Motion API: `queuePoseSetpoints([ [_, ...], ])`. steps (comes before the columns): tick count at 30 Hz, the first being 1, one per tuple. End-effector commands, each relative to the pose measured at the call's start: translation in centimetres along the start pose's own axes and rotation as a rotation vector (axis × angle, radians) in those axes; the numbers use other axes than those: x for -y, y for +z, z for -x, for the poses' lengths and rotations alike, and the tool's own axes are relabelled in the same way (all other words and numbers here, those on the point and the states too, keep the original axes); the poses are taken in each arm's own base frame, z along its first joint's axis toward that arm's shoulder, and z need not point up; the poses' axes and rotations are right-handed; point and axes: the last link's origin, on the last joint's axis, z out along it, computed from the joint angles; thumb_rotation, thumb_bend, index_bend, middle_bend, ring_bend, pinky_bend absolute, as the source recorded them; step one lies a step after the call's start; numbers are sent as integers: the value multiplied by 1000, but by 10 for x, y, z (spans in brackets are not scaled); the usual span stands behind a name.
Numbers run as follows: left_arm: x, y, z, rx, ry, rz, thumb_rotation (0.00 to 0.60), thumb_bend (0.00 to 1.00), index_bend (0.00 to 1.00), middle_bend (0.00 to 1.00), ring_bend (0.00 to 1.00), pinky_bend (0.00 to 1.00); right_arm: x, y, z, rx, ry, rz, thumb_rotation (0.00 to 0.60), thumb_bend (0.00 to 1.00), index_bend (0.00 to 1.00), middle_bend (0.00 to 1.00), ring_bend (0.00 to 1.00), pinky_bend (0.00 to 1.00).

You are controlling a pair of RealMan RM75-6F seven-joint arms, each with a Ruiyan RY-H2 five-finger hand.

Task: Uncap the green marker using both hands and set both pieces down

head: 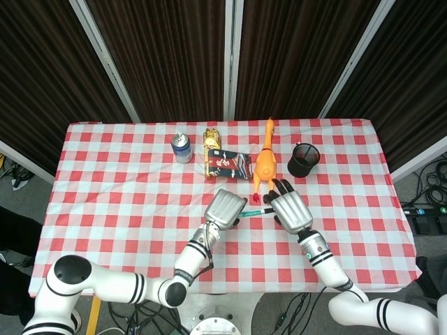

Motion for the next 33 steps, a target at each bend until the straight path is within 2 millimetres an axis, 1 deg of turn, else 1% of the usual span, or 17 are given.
queuePoseSetpoints([
  [1,0,0,1,3,1,-1,600,423,568,607,595,640,3,2,2,-3,-14,-5,600,137,417,412,100,159],
  [8,0,-2,0,2,-11,-5,600,424,567,608,595,640,9,5,6,2,-5,-8,600,136,438,433,105,159],
  [17,1,-3,1,10,-10,-12,600,423,567,608,595,640,8,5,7,-4,4,-1,600,136,451,454,121,159],
  [26,0,-5,0,9,-10,-10,600,423,568,607,595,640,11,5,6,-11,6,-6,600,139,489,479,141,159],
  [29,0,-7,0,7,-12,-11,600,423,567,608,595,640,12,4,7,-11,6,-3,600,154,505,491,149,159],
  [33,-1,-10,-3,2,-10,-4,600,424,568,608,595,640,15,4,6,-10,3,-5,600,199,509,493,149,159],
])
